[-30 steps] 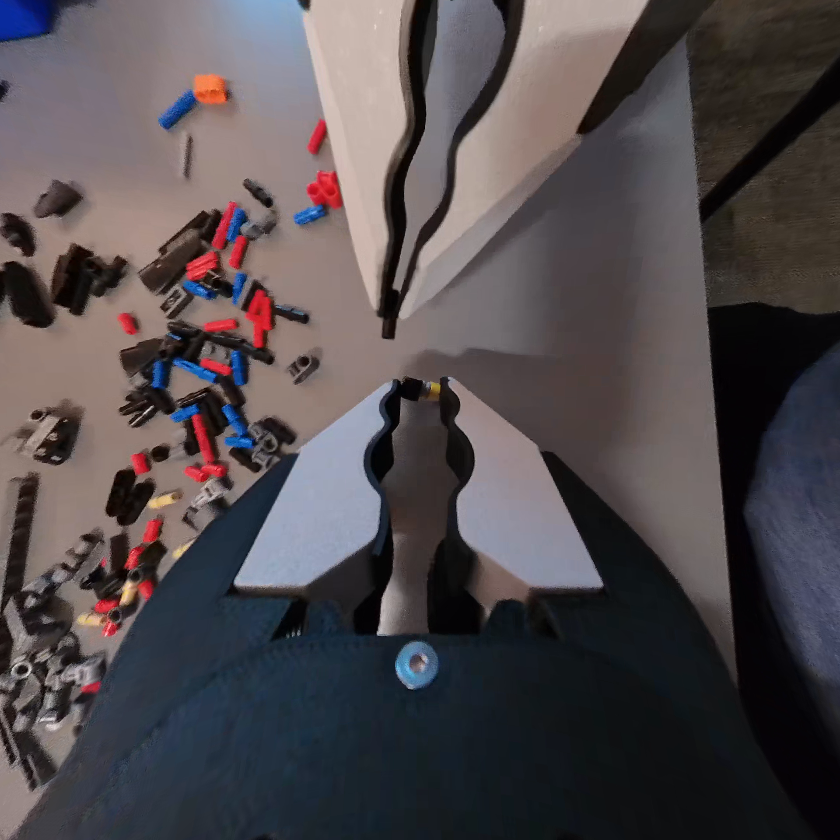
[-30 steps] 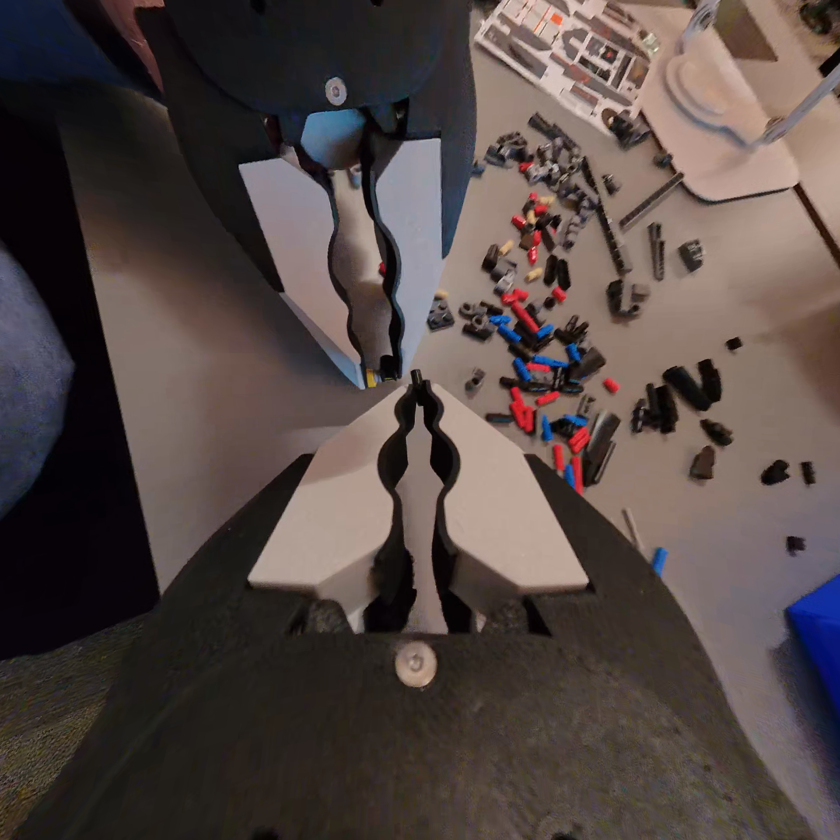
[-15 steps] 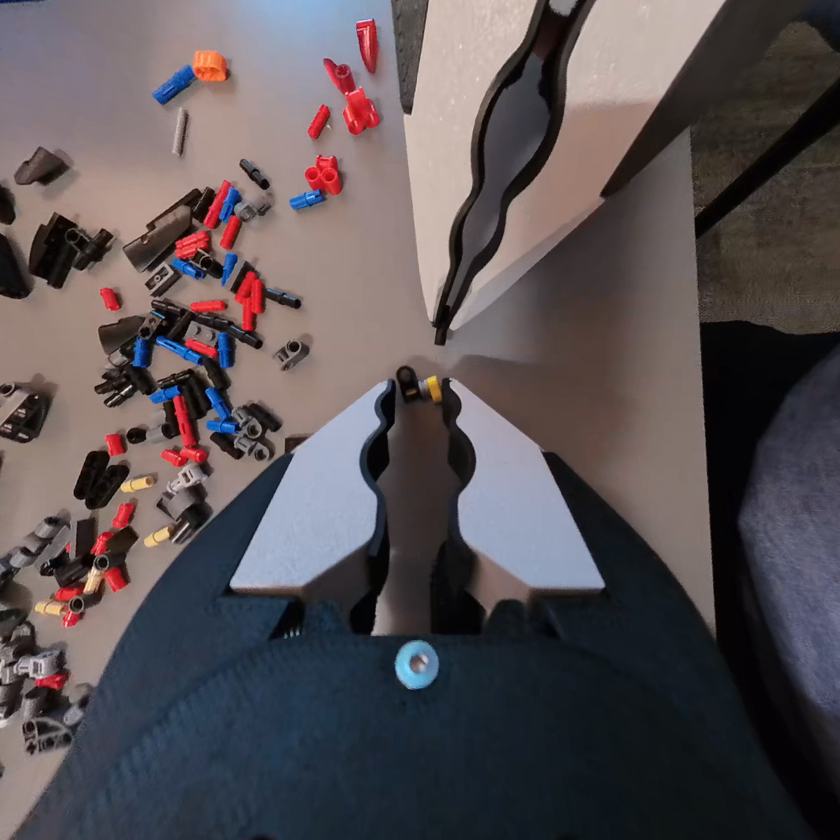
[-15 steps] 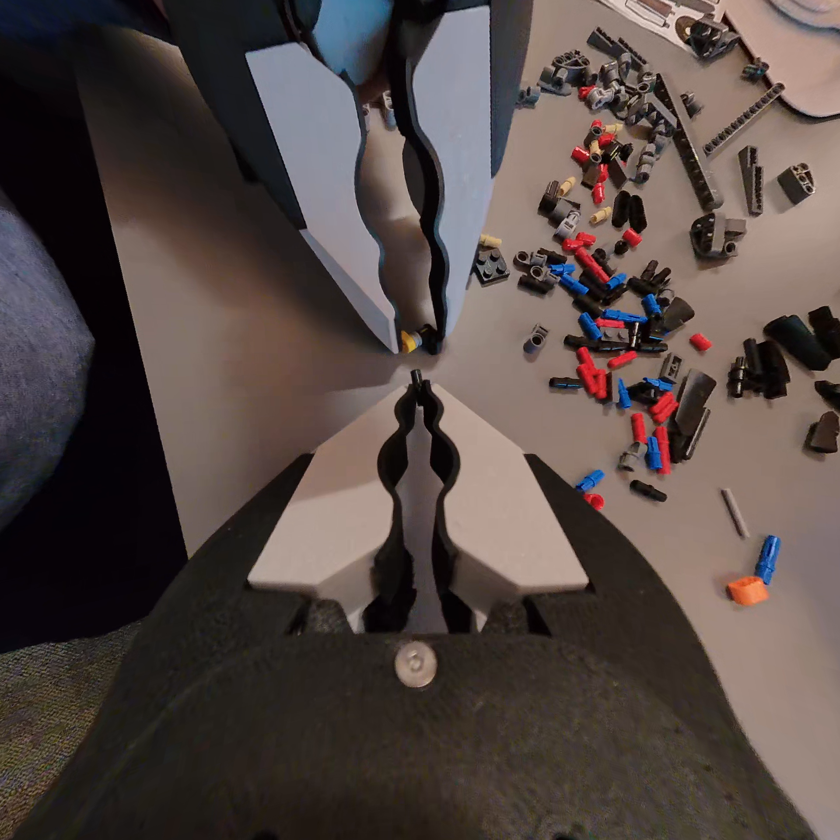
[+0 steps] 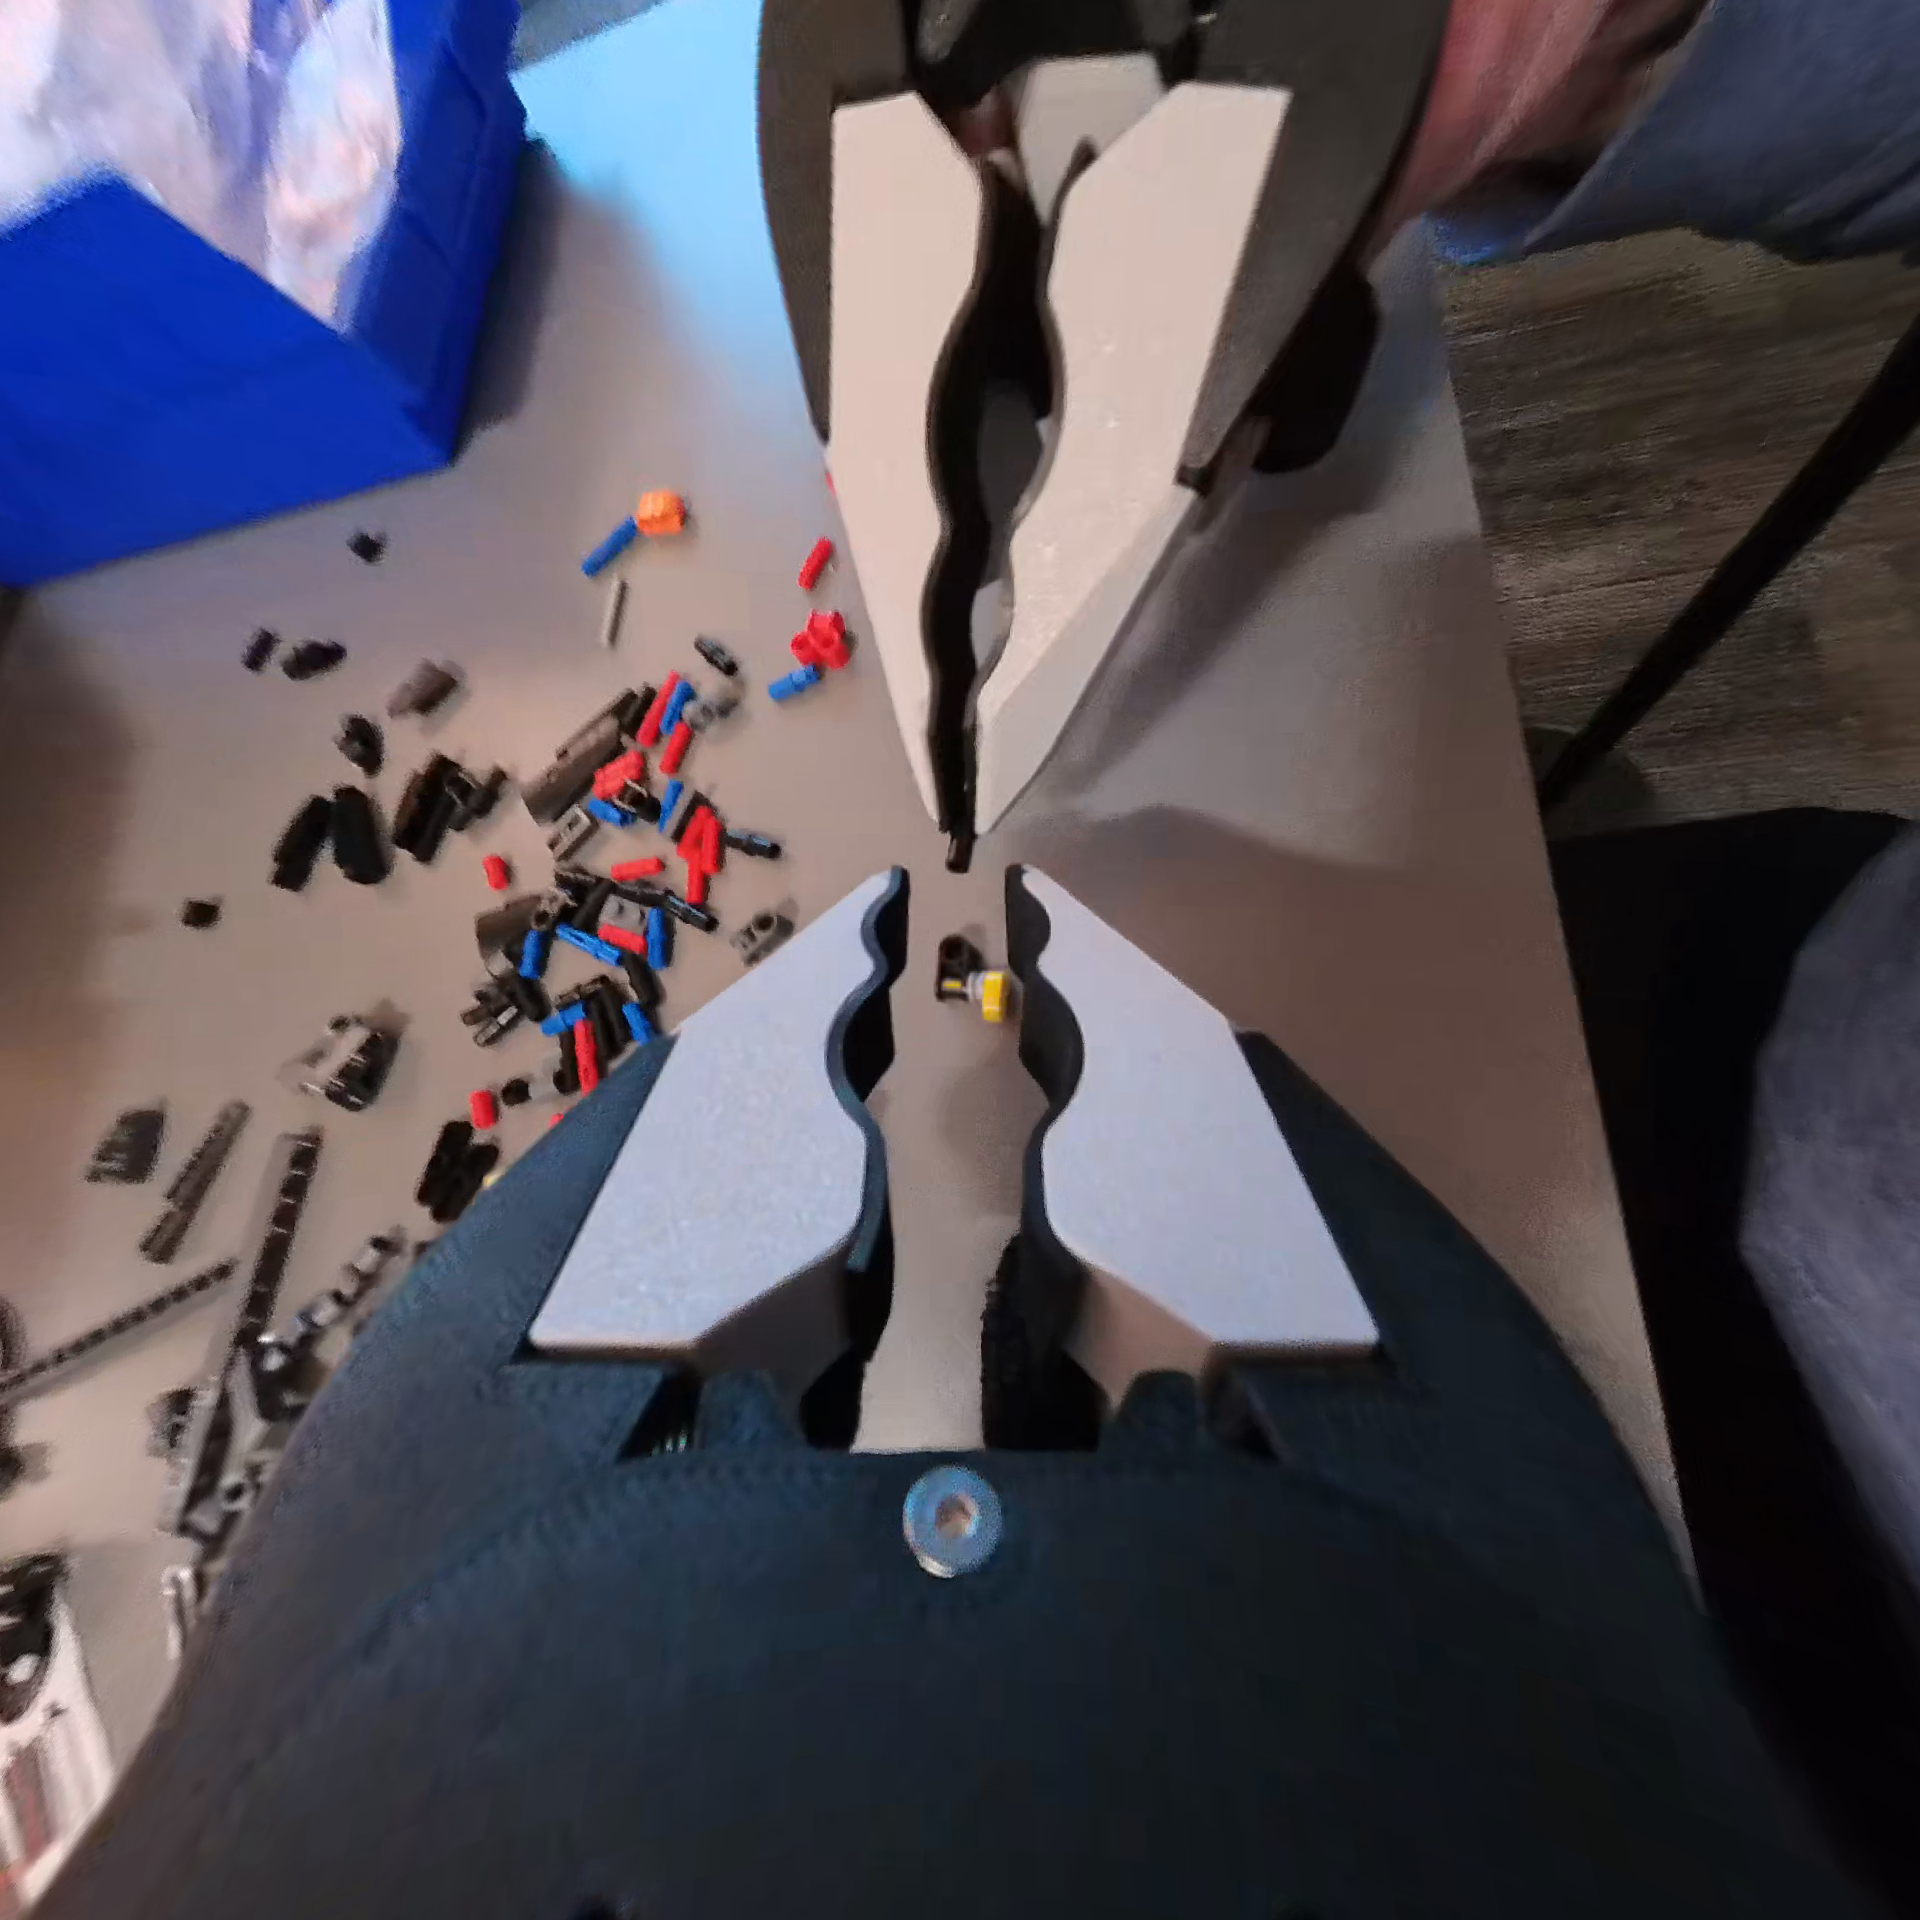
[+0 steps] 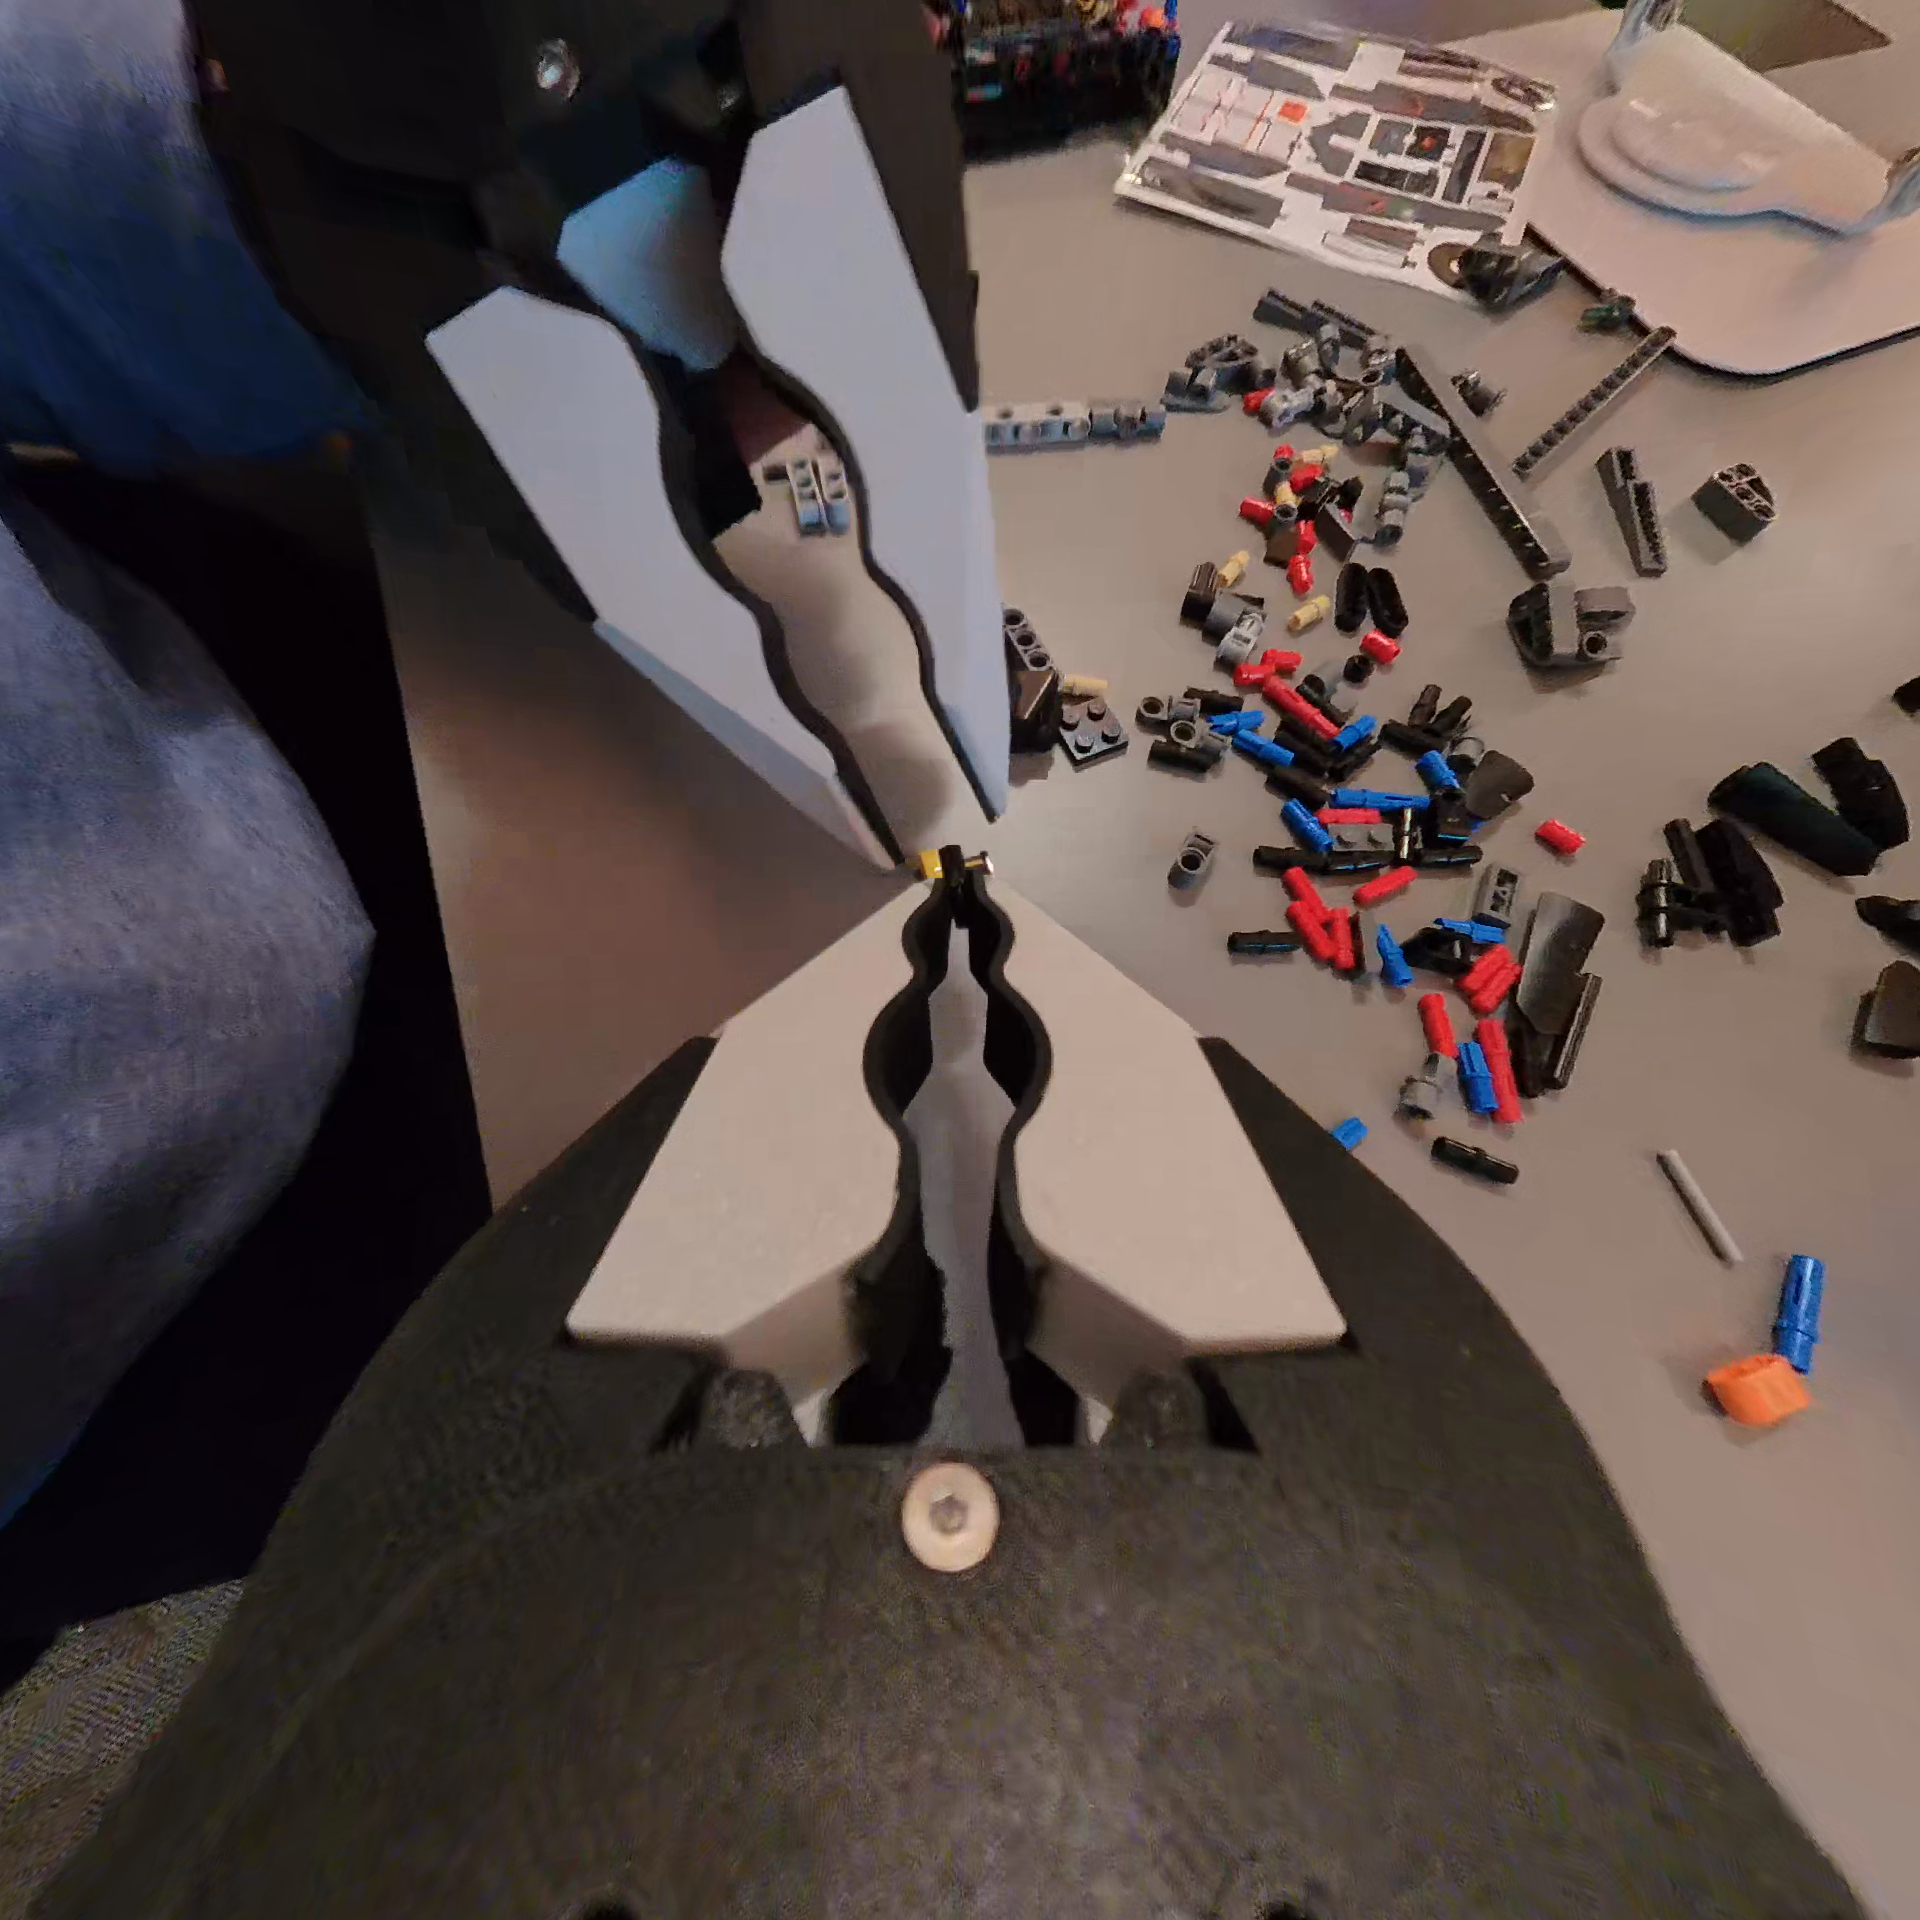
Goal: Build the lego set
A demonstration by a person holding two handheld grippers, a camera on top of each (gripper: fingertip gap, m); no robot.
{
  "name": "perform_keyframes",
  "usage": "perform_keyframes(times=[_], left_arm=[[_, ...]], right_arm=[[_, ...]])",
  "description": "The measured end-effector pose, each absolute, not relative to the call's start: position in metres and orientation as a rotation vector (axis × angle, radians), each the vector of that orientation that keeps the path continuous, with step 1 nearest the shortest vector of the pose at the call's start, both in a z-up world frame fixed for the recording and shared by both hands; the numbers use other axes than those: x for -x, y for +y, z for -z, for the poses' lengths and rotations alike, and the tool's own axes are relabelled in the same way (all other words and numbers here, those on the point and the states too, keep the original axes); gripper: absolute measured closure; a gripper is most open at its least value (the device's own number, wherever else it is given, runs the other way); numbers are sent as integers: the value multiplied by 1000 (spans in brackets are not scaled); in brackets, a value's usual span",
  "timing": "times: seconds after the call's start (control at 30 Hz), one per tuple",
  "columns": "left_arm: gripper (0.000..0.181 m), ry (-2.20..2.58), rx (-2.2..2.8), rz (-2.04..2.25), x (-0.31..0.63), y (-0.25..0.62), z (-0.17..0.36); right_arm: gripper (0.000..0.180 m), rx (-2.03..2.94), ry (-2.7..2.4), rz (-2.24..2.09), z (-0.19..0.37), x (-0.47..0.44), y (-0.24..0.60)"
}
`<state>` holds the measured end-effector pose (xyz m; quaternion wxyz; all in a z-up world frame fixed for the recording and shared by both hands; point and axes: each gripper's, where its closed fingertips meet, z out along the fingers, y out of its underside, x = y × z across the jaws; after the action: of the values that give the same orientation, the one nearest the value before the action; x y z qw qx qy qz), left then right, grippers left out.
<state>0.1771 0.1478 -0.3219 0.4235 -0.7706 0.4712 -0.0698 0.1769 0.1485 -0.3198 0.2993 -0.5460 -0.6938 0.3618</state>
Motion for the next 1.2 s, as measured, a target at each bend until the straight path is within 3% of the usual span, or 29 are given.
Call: perform_keyframes(times=[0.03, 0.63, 0.97, 1.2], left_arm=[[164, 1185, 1904, 148, -179, 148, 319], [178, 1256, 1753, -117, -182, 155, 313], [178, 1089, 1777, 154, -181, 155, 301], [178, 1049, 1753, 281, -185, 151, 294]], right_arm=[[180, 1457, -1830, -982, 318, -177, 149], [180, 1535, -1759, -1181, 307, -176, 151], [168, 1376, -1738, -1209, 291, -174, 145], [174, 1338, -1737, -1225, 287, -176, 147]])
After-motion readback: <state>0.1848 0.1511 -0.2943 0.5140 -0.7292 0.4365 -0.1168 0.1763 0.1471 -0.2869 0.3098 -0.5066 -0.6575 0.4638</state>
